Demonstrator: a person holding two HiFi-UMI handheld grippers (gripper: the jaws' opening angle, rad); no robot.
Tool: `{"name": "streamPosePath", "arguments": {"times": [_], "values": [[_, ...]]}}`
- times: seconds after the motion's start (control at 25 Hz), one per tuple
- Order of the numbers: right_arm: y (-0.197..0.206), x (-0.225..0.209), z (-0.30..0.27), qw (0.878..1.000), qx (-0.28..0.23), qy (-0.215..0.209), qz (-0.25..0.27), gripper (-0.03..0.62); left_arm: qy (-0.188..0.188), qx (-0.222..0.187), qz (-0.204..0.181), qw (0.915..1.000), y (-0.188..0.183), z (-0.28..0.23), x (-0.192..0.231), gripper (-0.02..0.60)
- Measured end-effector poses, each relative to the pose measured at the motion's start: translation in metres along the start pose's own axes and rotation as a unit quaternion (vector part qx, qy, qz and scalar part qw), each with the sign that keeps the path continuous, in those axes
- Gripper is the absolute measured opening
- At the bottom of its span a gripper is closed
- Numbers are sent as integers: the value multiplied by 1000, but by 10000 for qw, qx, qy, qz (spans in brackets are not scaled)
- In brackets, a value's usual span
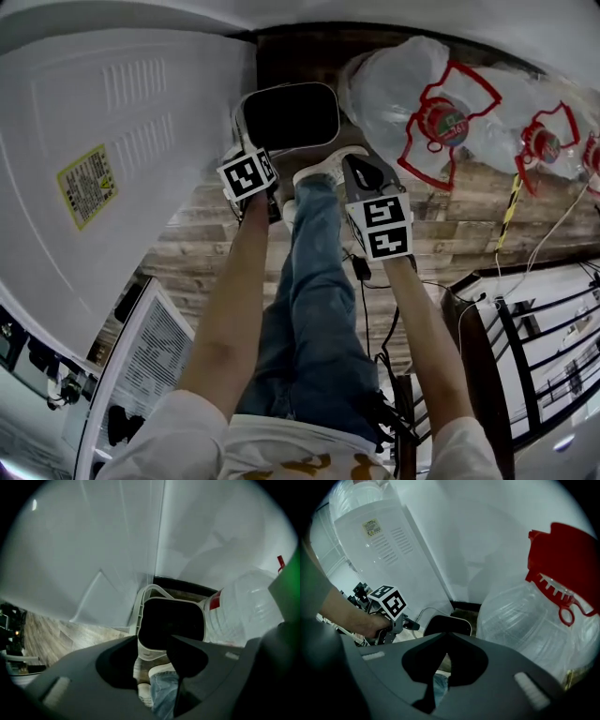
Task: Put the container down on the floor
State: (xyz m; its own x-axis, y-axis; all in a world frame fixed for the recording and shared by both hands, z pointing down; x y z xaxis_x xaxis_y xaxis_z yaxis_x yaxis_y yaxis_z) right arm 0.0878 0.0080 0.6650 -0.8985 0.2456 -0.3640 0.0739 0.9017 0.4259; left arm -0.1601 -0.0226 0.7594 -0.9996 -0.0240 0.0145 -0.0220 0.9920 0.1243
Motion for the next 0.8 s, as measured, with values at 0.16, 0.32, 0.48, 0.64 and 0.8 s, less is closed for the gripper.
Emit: {"name": "streamPosePath", "arguments": {"times": [0.16, 0.32, 0.48, 0.64, 0.8], "values": [[-5, 8, 0, 10000, -49, -57, 6, 28, 105, -102, -93, 9998, -3, 5, -7, 181], [-15, 13, 4, 9998, -190, -44, -21, 28, 177, -232, -110, 9995, -5, 10, -11, 167], [-22, 14, 12, 9995, -299, 27, -35, 28, 307, -392, -105, 9987, -9, 22, -19, 129], [-26, 22, 20, 9993, -381, 31, 20, 28, 493, -666, -207, 9963, -18, 37, -26, 89], [-25, 25, 28, 9989, -459, 84, 22, 28, 785, -947, -264, 9921, -29, 50, -32, 0]]}}
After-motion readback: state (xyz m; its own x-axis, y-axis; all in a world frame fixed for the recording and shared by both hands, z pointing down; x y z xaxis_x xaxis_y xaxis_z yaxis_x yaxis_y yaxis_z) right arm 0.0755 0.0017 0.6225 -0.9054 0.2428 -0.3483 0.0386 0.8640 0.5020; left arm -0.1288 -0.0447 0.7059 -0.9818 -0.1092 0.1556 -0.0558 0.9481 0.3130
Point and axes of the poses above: the fingertips, and each gripper's own axes: z backward along the fingers, x to its left, y out of its underside, the point moved 8 cm from there along z, backward along the fingers, and after that the axes turned 6 degrees about -z, right-handed, at the moved point
